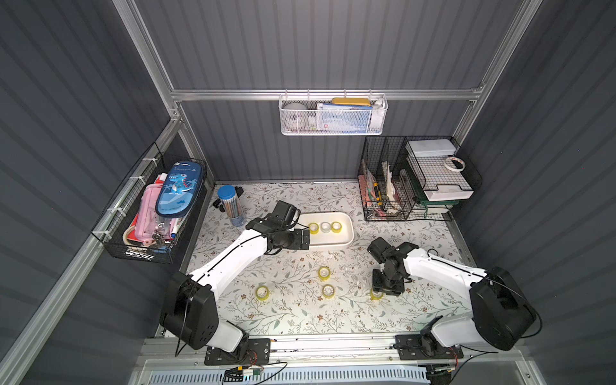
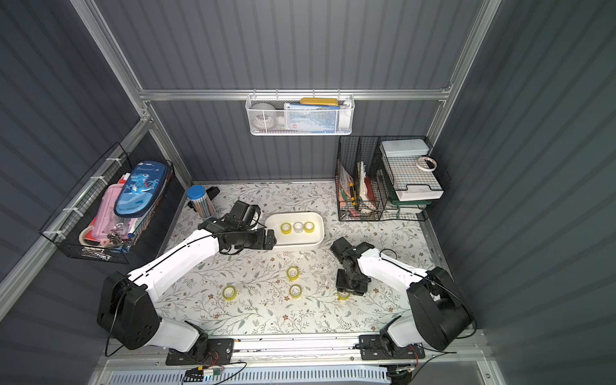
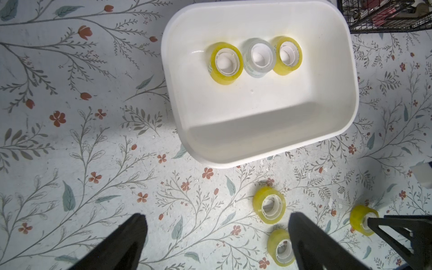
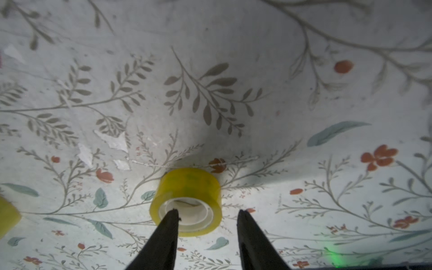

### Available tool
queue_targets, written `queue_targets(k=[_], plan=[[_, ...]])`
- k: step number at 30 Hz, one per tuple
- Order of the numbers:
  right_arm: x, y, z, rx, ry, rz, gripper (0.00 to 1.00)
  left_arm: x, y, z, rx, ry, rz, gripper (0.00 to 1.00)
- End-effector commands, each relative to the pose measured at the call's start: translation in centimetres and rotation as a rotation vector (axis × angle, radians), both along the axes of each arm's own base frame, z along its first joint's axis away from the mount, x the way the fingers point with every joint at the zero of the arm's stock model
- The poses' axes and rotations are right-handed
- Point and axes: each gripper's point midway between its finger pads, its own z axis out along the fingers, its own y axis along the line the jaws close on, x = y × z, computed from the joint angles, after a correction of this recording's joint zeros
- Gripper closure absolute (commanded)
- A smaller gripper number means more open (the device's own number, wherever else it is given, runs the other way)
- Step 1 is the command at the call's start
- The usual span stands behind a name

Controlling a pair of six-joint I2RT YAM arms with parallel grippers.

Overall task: Put the transparent tape into the storage box
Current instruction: Pick up the tape at the center of the board.

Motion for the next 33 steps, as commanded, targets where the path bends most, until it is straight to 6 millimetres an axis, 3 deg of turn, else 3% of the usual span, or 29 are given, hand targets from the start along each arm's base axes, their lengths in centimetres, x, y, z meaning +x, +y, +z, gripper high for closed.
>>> queue_targets(k=[1, 5, 10, 14, 16, 25, 29, 33], plan=[[-0.2, -0.7, -0.7, -0.026, 0.002, -0.033, 0.55, -0.1, -0.5, 0.1, -0.004, 0.006, -0.026, 0.01], [-0.4, -0.7, -1.3, -0.022, 0.002, -0.046, 0.59, 0.0, -0.4, -0.1, 0.001, 0.005, -0.027, 0.01], [0.4, -0.2, -1.5, -0.012, -0.008, -0.050, 0.84, 0.0, -0.2, 0.2, 0.008, -0.004, -0.024, 0.01], [1.6, 0.4, -0.5, -0.007, -0.037, -0.036, 1.00, -0.3, 0.0, 0.5, 0.007, -0.013, -0.024, 0.01], [2.6, 0.7, 0.6, -0.010, -0.060, -0.017, 1.00, -0.3, 0.1, 0.9, 0.003, -0.025, -0.020, 0.01], [8.6, 2.7, 8.2, -0.032, -0.203, 0.116, 1.00, 0.4, 0.3, 3.2, -0.012, -0.087, 0.017, 0.01], [12.9, 4.7, 11.2, -0.029, -0.288, 0.188, 1.00, 0.9, 0.4, 4.1, -0.013, -0.109, 0.033, 0.01], [17.2, 7.6, 12.4, -0.008, -0.321, 0.247, 1.00, 1.1, 0.5, 4.2, -0.010, -0.113, 0.045, 0.01]])
